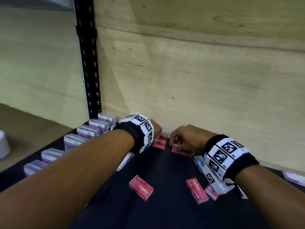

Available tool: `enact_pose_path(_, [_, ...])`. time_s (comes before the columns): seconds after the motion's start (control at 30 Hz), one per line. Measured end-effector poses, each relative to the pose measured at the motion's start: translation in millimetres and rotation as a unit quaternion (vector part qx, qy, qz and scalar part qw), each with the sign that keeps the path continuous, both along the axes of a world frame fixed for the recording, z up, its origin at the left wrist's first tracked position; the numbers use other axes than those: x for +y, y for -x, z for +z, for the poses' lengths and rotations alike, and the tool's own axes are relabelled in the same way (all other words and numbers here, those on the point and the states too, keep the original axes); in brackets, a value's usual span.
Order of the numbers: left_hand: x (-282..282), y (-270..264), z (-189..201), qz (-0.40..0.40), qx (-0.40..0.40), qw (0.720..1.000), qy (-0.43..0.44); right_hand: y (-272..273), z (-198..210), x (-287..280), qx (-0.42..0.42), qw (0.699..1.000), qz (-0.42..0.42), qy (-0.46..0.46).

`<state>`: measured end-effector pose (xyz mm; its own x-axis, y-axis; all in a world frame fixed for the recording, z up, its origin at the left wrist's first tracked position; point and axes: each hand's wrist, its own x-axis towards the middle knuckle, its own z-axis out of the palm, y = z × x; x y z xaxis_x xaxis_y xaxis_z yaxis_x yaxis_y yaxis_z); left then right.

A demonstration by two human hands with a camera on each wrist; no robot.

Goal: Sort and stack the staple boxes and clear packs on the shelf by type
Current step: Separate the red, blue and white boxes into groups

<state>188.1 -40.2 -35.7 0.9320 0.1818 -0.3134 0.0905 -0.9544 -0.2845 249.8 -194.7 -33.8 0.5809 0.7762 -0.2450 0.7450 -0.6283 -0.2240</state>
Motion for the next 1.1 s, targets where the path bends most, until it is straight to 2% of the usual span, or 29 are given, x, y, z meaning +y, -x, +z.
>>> enact_pose_path(0.1, [-4.0, 5.8, 5.6, 0.012, 0.008, 0.999, 0.03, 2.8, 4.7, -2.2, -0.008, 1.0, 0.012, 0.0])
enact_pose_path(0.23, [-7.9, 22.3, 14.7, 0.016, -0.036, 0.997, 0.065, 7.4, 17.3, -9.2, -0.071, 0.996, 0.042, 0.02])
enact_pose_path(0.4, [-17.0, 51.7, 24.9, -0.008, -0.075, 0.994, 0.075, 20.6, 32.0, -24.8, -0.079, 0.996, 0.025, 0.02])
enact_pose_path(0.57, [-28.5, 85.6, 27.1, -0.037, -0.047, 0.994, 0.092, 44.5, 38.1, -42.8, -0.08, 0.996, 0.006, 0.047])
enact_pose_path(0.77, [-48.2, 126.4, 20.7, -0.074, 0.004, 0.993, 0.087, 80.4, 28.5, -63.1, -0.07, 0.989, -0.019, 0.132])
enact_pose_path(1.1, [-54.9, 152.4, 4.2, -0.064, 0.02, 0.996, 0.063, 116.0, 13.0, -70.7, -0.13, 0.974, -0.049, 0.18])
